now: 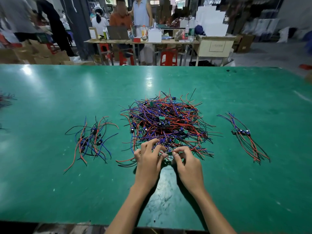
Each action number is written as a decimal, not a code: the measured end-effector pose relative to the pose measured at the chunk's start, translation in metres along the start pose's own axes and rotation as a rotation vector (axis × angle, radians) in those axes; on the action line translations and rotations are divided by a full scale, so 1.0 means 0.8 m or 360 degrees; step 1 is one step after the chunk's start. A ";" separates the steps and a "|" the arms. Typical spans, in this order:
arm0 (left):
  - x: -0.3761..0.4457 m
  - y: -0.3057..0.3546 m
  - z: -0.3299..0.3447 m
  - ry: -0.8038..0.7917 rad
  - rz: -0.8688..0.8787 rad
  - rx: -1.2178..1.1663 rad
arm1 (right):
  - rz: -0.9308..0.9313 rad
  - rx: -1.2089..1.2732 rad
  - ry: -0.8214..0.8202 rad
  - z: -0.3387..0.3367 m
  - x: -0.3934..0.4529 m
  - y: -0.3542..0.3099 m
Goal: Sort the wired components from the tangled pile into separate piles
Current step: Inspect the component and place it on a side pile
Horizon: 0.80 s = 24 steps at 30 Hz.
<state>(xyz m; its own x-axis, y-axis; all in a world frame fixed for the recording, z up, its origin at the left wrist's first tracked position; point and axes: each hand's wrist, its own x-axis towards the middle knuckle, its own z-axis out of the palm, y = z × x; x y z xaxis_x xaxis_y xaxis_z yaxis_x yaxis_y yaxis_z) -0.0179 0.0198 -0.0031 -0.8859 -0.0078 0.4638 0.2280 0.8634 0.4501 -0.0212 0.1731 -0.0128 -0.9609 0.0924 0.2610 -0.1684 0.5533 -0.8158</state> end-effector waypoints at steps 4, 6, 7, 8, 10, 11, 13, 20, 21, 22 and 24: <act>-0.004 0.002 -0.001 0.0159 0.0156 -0.0004 | -0.0024 0.0139 0.0128 -0.007 -0.009 -0.006; -0.006 0.003 -0.002 0.0220 0.0208 -0.0019 | -0.0026 0.0182 0.0181 -0.010 -0.009 -0.008; -0.007 0.003 -0.002 0.0248 0.0240 -0.0024 | -0.0025 0.0201 0.0205 -0.010 -0.009 -0.010; -0.008 0.004 -0.002 0.0276 0.0272 -0.0020 | -0.0019 0.0220 0.0230 -0.011 -0.009 -0.010; -0.008 0.005 -0.002 0.0329 0.0311 -0.0010 | 0.0022 0.0245 0.0299 -0.011 -0.008 -0.010; -0.007 0.005 -0.003 0.0355 0.0311 -0.0019 | 0.0059 0.0255 0.0352 -0.011 -0.007 -0.010; -0.007 0.005 -0.003 0.0410 0.0309 -0.0042 | 0.0132 0.0293 0.0488 -0.011 -0.006 -0.010; -0.012 0.004 0.001 0.0592 0.0459 -0.0216 | 0.0356 0.0564 0.0784 -0.013 -0.004 -0.007; -0.012 0.004 0.002 0.0611 0.0468 -0.0238 | 0.0374 0.0565 0.0798 -0.013 -0.004 -0.005; -0.013 0.004 0.001 0.0633 0.0482 -0.0256 | 0.0383 0.0540 0.0798 -0.013 -0.003 -0.003; -0.014 0.005 0.001 0.0681 0.0512 -0.0270 | 0.0378 0.0412 0.0780 -0.011 0.000 0.000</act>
<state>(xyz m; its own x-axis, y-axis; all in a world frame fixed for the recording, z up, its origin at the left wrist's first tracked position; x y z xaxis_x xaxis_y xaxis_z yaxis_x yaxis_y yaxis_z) -0.0072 0.0237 -0.0069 -0.5264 0.0082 0.8502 0.5527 0.7632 0.3348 -0.0197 0.1802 -0.0082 -0.7760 0.5935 0.2137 -0.0688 0.2572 -0.9639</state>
